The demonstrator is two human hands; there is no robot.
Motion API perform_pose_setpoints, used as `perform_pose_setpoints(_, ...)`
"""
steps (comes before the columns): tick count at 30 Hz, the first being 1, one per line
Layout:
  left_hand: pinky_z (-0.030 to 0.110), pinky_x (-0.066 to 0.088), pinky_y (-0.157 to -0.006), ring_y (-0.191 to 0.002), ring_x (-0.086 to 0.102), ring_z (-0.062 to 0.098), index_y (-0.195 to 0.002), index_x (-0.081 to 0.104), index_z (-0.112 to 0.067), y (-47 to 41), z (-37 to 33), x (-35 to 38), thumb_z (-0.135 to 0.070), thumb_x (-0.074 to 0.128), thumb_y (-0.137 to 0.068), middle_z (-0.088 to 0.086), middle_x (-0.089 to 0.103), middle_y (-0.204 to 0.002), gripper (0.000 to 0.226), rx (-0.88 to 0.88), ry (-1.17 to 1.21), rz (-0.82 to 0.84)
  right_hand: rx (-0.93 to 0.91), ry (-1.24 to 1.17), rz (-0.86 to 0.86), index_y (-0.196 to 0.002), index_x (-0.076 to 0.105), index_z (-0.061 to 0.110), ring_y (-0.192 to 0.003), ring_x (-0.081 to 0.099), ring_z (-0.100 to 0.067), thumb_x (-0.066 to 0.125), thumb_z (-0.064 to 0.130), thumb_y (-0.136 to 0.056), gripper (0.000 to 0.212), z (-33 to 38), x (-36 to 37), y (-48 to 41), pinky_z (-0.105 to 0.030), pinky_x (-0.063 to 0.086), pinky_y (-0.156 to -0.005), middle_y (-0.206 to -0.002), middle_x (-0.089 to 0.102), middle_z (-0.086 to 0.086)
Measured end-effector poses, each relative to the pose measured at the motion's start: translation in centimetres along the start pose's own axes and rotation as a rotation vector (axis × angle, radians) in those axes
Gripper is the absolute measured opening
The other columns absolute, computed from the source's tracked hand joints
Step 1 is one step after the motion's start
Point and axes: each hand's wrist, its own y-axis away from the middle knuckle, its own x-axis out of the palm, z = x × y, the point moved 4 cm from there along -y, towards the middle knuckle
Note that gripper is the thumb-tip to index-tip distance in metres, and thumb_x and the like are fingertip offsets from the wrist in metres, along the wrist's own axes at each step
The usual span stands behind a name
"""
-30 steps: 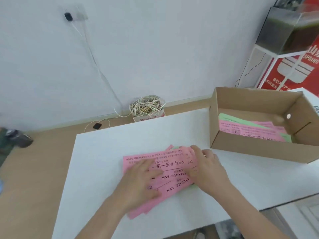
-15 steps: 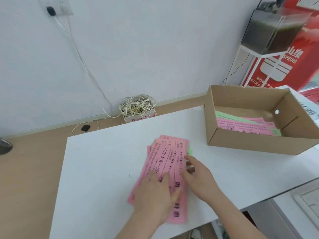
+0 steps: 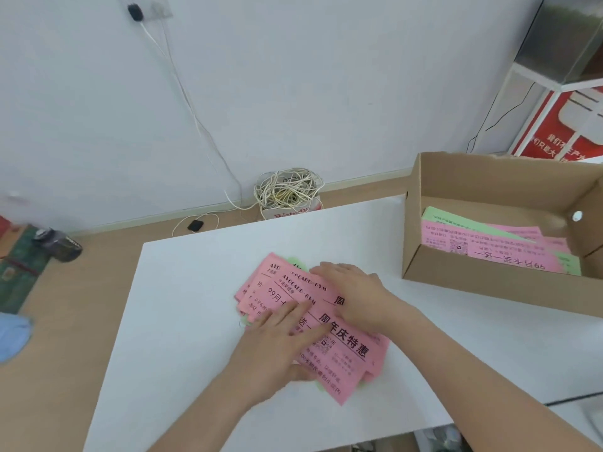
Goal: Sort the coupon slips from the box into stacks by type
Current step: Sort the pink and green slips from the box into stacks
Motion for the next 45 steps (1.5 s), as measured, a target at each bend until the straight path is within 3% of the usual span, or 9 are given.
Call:
perform_pose_setpoints(4, 0.043, 0.051, -0.085, -0.117, 0.058, 0.023, -0.129, 0.045, -0.049, -1.3, -1.4, 0.6, -0.074, 0.029, -0.071, -0.002, 0.055, -0.136, 0.065, -0.225, 0.02, -0.037, 0.092, 0.317, -0.445, -0.136, 0.046, 0.03, -0.138, 0.034, -0.021, 0.068, 0.021, -0.078, 0.063, -1.4, -3.5, 3.5, -0.045, 0.034, -0.096, -0.148, 0.042, -0.001)
perform_pose_setpoints(11, 0.048, 0.049, -0.072, -0.112, 0.058, 0.03, -0.128, 0.053, -0.043, -3.3, -3.8, 0.0, -0.074, 0.031, -0.075, 0.004, 0.057, -0.133, 0.065, -0.363, 0.021, -0.075, 0.172, 0.486, -0.675, -0.103, 0.069, 0.005, -0.111, 0.061, -0.03, 0.064, -0.007, -0.055, 0.05, -6.8, -6.4, 5.2, -0.042, 0.049, -0.075, -0.123, 0.064, -0.008)
perform_pose_setpoints(16, 0.043, 0.027, -0.104, -0.139, 0.011, 0.022, -0.144, 0.007, -0.049, -4.2, -5.8, -0.8, -0.064, 0.042, -0.087, -0.004, 0.002, -0.159, 0.068, -0.281, 0.025, -0.085, 0.166, 0.493, -0.687, -0.096, 0.068, -0.004, -0.123, 0.054, -0.037, 0.067, -0.009, -0.055, 0.042, -8.1, -7.4, 5.2, -0.049, 0.047, -0.092, -0.117, 0.066, -0.014)
perform_pose_setpoints(21, 0.033, 0.053, -0.076, -0.107, 0.056, 0.019, -0.109, 0.061, -0.029, -4.3, -5.0, -1.3, -0.053, 0.05, -0.082, -0.004, 0.06, -0.127, 0.038, -0.186, 0.023, -0.265, 0.022, 0.431, -0.697, -0.115, 0.063, 0.004, -0.135, 0.042, -0.034, 0.052, 0.005, -0.075, 0.042, -5.9, -6.7, 5.7, -0.046, 0.026, -0.109, -0.129, 0.061, -0.014)
perform_pose_setpoints(24, 0.024, 0.054, -0.059, -0.078, 0.066, 0.014, -0.079, 0.07, -0.025, -3.6, -4.0, -0.7, -0.032, 0.085, -0.057, -0.009, 0.071, -0.089, 0.027, -0.085, -0.02, -0.307, -0.043, 0.226, -0.386, -0.132, 0.052, 0.022, -0.14, 0.035, -0.023, 0.056, 0.043, -0.086, 0.051, -4.5, -3.1, 5.7, -0.042, 0.037, -0.107, -0.143, 0.049, 0.002)
perform_pose_setpoints(27, 0.019, 0.052, -0.053, -0.069, 0.067, 0.014, -0.069, 0.07, -0.021, -2.9, -3.3, -0.9, -0.019, 0.075, -0.06, -0.008, 0.07, -0.078, 0.011, -0.06, -0.046, -0.373, 0.139, -0.097, -0.172, -0.141, 0.037, 0.028, -0.133, 0.035, -0.019, 0.046, 0.054, -0.091, 0.057, -6.5, -0.5, 5.1, -0.039, 0.038, -0.105, -0.143, 0.041, 0.009)
perform_pose_setpoints(37, 0.032, 0.04, -0.058, -0.064, 0.055, 0.024, -0.119, 0.039, -0.035, -1.3, -0.3, -2.7, -0.017, 0.048, -0.096, -0.006, 0.064, -0.092, 0.03, -0.443, 0.557, -0.696, 0.288, -0.457, -0.456, -0.123, 0.064, 0.018, -0.085, 0.056, -0.005, 0.057, -0.003, -0.084, 0.045, -7.7, -0.7, 5.4, -0.015, 0.042, -0.079, -0.109, 0.057, 0.008)
perform_pose_setpoints(42, 0.026, 0.039, -0.043, -0.06, 0.054, 0.019, -0.142, 0.025, -0.048, -2.8, -1.2, -2.5, -0.003, 0.069, -0.072, 0.003, 0.054, -0.128, 0.095, -0.166, 0.071, -0.56, 0.419, -0.707, -0.534, -0.118, 0.066, 0.023, -0.091, 0.06, -0.008, 0.064, -0.002, -0.082, 0.044, -8.5, -0.1, 6.0, -0.019, 0.044, -0.083, -0.11, 0.058, 0.003)
perform_pose_setpoints(45, 0.029, 0.048, -0.038, -0.076, 0.066, 0.02, -0.124, 0.051, -0.035, -3.4, -2.0, -1.6, -0.031, 0.067, -0.075, -0.006, 0.066, -0.105, 0.051, -0.019, -0.077, -0.508, 0.475, -0.839, -0.517, -0.11, 0.07, 0.016, -0.089, 0.064, -0.009, 0.067, 0.002, -0.084, 0.029, -9.1, 0.0, 6.2, -0.022, 0.047, -0.082, -0.101, 0.068, 0.005)
